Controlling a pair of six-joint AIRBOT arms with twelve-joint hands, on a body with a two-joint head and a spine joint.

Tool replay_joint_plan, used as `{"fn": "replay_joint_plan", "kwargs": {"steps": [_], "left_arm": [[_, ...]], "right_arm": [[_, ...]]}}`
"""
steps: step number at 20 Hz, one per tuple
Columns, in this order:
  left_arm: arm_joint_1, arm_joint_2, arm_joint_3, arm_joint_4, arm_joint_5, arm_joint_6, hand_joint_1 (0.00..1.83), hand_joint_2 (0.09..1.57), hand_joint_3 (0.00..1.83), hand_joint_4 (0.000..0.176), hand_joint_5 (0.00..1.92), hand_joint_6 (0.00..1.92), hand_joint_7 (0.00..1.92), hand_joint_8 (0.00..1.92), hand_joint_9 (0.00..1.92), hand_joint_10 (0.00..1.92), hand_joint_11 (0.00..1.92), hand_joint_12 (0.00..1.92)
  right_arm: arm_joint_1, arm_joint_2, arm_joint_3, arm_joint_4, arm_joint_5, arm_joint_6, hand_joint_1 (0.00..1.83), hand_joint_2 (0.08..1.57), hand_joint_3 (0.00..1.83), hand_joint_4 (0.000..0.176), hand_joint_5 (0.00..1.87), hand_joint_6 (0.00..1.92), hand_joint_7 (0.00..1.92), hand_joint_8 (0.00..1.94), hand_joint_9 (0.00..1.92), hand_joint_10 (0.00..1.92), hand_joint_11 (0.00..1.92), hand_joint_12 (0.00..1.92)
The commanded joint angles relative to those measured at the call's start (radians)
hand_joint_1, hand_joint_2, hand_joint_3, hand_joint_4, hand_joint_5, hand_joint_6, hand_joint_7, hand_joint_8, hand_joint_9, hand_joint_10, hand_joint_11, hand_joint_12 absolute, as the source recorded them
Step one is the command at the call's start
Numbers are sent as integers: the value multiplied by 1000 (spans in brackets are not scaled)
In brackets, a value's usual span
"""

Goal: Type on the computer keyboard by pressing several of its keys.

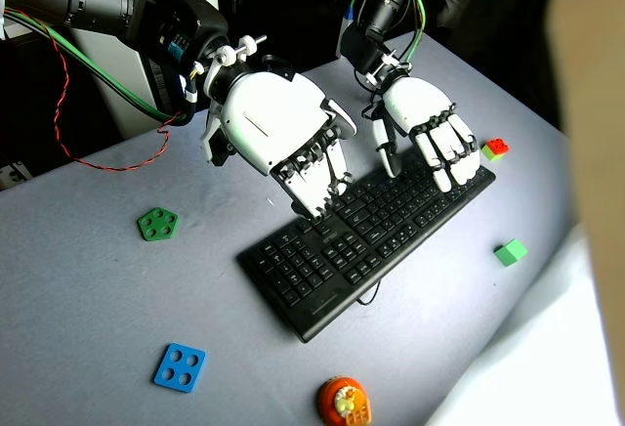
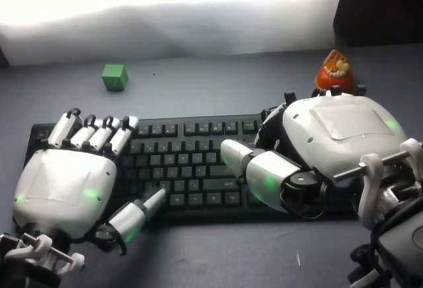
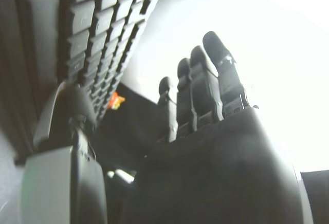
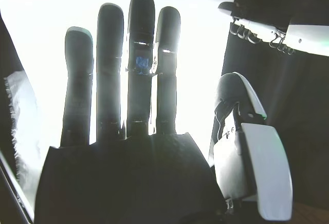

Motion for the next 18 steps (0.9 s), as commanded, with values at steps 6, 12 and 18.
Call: {"fn": "replay_joint_plan", "kwargs": {"steps": [6,12,18], "left_arm": [[-28,57,-38,38,-22,-92,0,1156,0,11,461,57,598,45,546,151,0,1358],[-141,211,-138,52,253,-173,0,1192,0,0,473,41,595,14,484,241,0,1326],[-289,382,-242,38,514,-143,0,1218,4,0,575,70,648,24,344,661,0,1386]], "right_arm": [[10,5,1,-95,57,2,87,1267,0,0,936,254,1128,46,735,1167,477,1758],[11,4,0,-95,67,0,90,1267,0,0,942,267,1125,45,743,1174,504,1754],[11,4,0,-95,72,-1,0,1242,0,0,927,318,1134,54,774,1160,497,1769]]}}
